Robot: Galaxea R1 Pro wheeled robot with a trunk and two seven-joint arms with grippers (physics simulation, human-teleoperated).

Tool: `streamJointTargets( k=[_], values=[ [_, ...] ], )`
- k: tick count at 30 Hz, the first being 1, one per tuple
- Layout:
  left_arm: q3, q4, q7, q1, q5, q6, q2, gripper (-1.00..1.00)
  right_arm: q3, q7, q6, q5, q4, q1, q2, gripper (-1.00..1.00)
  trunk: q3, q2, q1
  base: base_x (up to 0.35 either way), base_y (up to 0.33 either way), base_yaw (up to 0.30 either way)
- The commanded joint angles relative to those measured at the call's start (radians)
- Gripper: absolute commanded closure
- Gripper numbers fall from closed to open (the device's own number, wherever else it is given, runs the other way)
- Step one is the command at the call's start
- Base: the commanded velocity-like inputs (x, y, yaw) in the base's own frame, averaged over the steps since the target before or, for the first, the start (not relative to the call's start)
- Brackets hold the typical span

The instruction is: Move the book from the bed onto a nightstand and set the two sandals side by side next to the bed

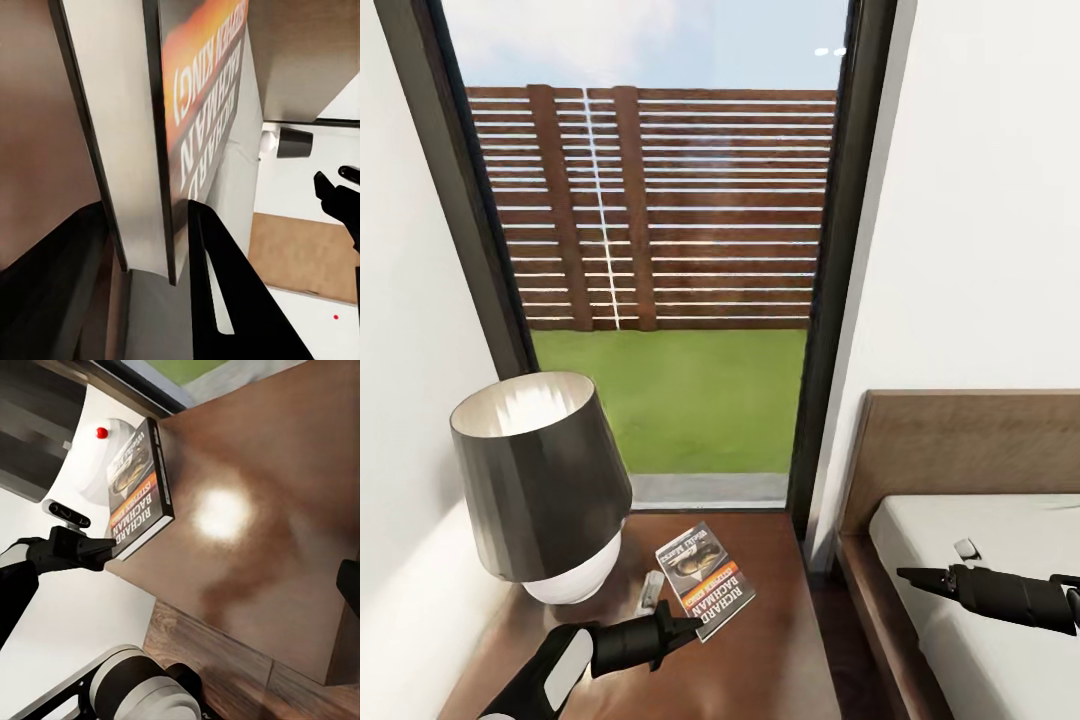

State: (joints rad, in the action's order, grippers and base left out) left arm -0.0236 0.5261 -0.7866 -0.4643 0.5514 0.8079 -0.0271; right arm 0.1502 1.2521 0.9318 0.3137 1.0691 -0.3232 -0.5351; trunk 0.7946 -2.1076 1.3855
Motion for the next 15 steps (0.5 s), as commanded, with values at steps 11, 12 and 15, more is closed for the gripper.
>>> streamJointTargets(
  k=[11, 12, 15],
  values=[
    [-0.003, 0.0, -0.001, -0.001, 0.001, 0.005, 0.0, 1.0, 0.0, 0.001, 0.006, 0.002, 0.0, -0.001, 0.0, -1.0, 0.014, -0.028, 0.015, 0.0, 0.0, 0.0],
    [-0.003, 0.0, -0.001, -0.001, 0.001, 0.005, 0.0, 1.0, 0.0, 0.001, 0.006, 0.002, 0.0, -0.001, 0.0, -1.0, 0.017, -0.035, 0.019, 0.0, 0.0, 0.0],
    [-0.003, 0.0, 0.0, -0.001, 0.001, 0.005, -0.001, 1.0, 0.0, 0.001, 0.006, 0.002, 0.0, -0.001, 0.0, -1.0, 0.026, -0.056, 0.03, 0.0, 0.0, 0.0]
  ],
)
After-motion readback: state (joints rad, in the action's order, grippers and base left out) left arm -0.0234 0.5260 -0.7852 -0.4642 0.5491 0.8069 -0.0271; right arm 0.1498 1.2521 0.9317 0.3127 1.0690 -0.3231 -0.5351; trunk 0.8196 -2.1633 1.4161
